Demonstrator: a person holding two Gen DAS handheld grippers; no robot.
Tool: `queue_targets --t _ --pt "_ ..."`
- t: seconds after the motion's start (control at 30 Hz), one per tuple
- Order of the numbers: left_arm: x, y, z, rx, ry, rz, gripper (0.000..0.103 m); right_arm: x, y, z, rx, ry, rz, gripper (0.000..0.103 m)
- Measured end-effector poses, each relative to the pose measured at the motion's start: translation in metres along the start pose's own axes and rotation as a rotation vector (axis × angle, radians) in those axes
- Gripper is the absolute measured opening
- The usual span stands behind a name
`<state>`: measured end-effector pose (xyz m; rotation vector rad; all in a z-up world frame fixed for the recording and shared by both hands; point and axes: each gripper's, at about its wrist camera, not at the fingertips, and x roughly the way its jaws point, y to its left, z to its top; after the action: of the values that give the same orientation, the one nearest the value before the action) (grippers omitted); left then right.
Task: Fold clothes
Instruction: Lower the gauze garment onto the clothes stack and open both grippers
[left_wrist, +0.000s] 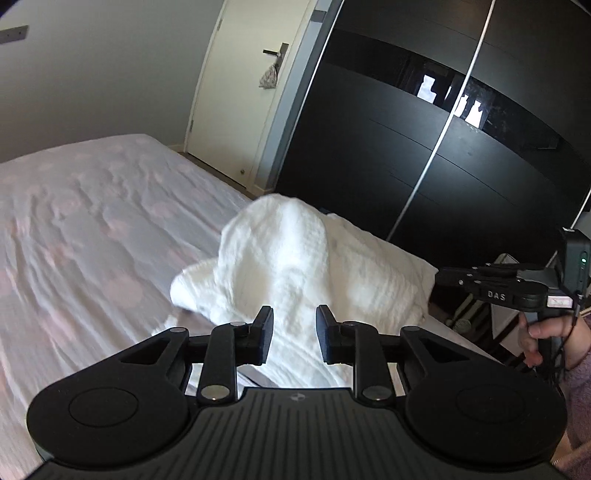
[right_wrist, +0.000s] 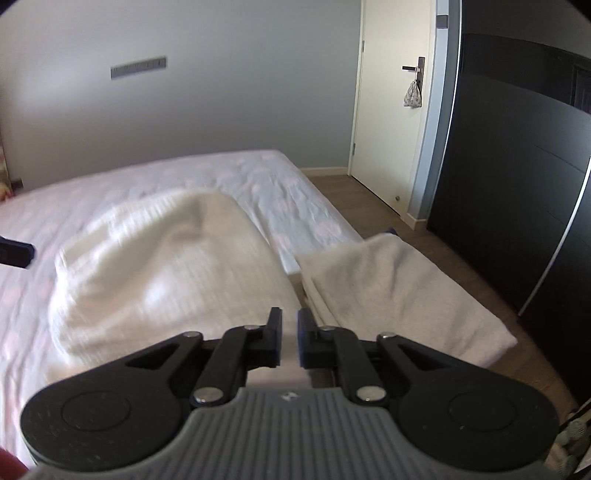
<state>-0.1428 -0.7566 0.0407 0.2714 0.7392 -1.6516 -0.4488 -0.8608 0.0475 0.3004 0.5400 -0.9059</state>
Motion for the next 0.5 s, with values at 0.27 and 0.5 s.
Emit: queue_targets --t 0.27,0.5 --pt "0.05 0.026 0.005 -0.01 -0.033 0.055 0.018 0.049 0.054 0.003 -0.006 -0.016 0.062 0.043" --pt "0.098 0.071 -0.003 -0.055 0.05 0.087 0.012 0.089 0.044 -0.016 0.033 0.029 0.059 0.045"
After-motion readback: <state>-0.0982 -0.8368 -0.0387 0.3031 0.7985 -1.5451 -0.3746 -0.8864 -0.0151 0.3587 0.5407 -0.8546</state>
